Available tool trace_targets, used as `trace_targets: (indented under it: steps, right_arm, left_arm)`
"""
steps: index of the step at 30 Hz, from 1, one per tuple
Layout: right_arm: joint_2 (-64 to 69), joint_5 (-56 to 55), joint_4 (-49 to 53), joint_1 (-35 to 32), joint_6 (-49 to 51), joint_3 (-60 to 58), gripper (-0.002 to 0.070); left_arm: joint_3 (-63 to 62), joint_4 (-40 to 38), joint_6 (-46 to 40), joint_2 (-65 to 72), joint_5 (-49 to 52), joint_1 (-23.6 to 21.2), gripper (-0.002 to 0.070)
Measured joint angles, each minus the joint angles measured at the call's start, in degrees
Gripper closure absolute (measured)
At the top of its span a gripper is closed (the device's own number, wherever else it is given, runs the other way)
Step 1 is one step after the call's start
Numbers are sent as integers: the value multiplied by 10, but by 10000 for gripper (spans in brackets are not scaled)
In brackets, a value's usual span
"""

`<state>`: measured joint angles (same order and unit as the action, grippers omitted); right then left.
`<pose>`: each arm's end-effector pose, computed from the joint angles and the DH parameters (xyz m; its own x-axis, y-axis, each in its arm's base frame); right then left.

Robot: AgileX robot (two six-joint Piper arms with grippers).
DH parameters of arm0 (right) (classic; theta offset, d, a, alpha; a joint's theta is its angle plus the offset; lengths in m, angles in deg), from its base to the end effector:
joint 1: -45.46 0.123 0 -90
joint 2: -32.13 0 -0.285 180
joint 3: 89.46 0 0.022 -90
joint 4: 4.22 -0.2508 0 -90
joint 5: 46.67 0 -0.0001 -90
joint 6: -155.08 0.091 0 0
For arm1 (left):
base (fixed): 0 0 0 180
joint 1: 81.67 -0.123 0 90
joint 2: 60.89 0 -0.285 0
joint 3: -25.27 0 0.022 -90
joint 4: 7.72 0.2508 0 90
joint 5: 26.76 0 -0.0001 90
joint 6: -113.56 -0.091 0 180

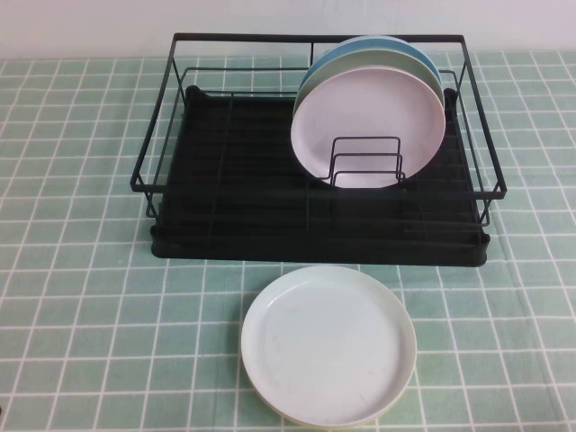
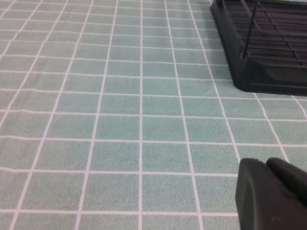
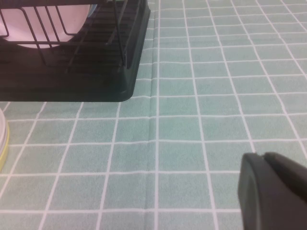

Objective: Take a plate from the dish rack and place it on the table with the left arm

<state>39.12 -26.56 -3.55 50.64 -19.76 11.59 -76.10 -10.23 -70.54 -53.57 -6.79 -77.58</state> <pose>0.0530 0.0044 0.1721 -0.2813 0.0538 -0.9581 -0.0644 0.9951 0.0748 0.0532 -0.0052 0.1739 -0.2706 0.0498 -0.9614 0.0939 0.9953 0.0251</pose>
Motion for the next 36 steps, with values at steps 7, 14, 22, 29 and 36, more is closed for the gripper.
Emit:
trace_targets:
  steps: [7,14,22,29,36]
  right_arm:
    - [0,0,0,0,0,0,694]
    - [0,0,0,0,0,0,694]
    - [0,0,0,0,0,0,694]
    - [0,0,0,0,0,0,694]
    - [0,0,0,0,0,0,694]
  left_arm:
    - [0,0,0,0,0,0,679]
    - [0,0,0,0,0,0,679]
    - [0,0,0,0,0,0,679]
    - [0,0,0,0,0,0,679]
    - [0,-29,0,0,-3,0,679]
